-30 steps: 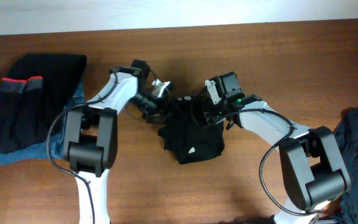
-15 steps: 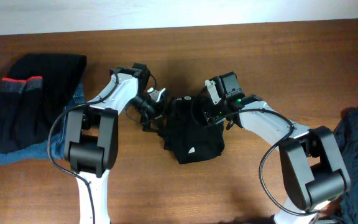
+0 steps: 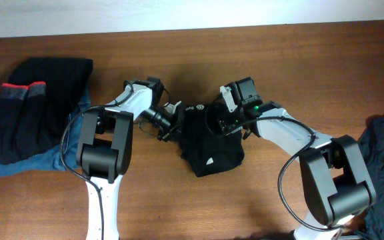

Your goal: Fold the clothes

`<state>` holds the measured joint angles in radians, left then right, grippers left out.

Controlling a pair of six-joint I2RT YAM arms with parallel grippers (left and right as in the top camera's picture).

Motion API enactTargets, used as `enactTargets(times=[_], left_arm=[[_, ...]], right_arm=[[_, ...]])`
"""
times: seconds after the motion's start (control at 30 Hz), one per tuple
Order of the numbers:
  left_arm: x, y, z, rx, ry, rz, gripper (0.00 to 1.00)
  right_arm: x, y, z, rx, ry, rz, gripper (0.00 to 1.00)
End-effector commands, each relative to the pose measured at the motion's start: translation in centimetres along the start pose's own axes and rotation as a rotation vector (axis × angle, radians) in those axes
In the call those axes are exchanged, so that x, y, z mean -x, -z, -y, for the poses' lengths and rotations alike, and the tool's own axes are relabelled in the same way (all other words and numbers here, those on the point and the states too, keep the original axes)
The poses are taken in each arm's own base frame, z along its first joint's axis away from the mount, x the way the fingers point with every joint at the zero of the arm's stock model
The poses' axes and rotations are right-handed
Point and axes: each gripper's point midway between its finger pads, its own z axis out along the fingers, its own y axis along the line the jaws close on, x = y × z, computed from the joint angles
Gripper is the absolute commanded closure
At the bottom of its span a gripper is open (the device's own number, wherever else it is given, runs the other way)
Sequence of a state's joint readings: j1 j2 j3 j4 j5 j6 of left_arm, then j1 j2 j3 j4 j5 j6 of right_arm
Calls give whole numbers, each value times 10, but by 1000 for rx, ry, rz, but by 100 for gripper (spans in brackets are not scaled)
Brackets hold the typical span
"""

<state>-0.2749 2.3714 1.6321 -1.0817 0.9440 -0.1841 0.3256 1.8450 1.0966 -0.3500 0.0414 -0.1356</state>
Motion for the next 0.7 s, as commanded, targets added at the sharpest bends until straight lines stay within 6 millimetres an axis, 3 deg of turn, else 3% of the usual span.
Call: enactTargets(times=[0.0, 0.13, 0.33, 0.47, 0.67], left_arm=[[3, -12, -20, 28, 34, -22, 99], [13, -5, -11, 40, -34, 9, 99], [34, 24, -1, 183, -138, 91, 99], [48, 54, 12, 256, -190, 178, 99], [55, 118, 25, 390, -224, 335, 99]], right_arm=[[-2, -2, 4, -10, 2, -9, 15], [9, 5, 9, -32, 2, 13, 12], [59, 55, 18, -49, -5, 128, 10], [88, 103, 24, -59, -10, 197, 10], [107, 155, 29, -66, -13, 244, 9]])
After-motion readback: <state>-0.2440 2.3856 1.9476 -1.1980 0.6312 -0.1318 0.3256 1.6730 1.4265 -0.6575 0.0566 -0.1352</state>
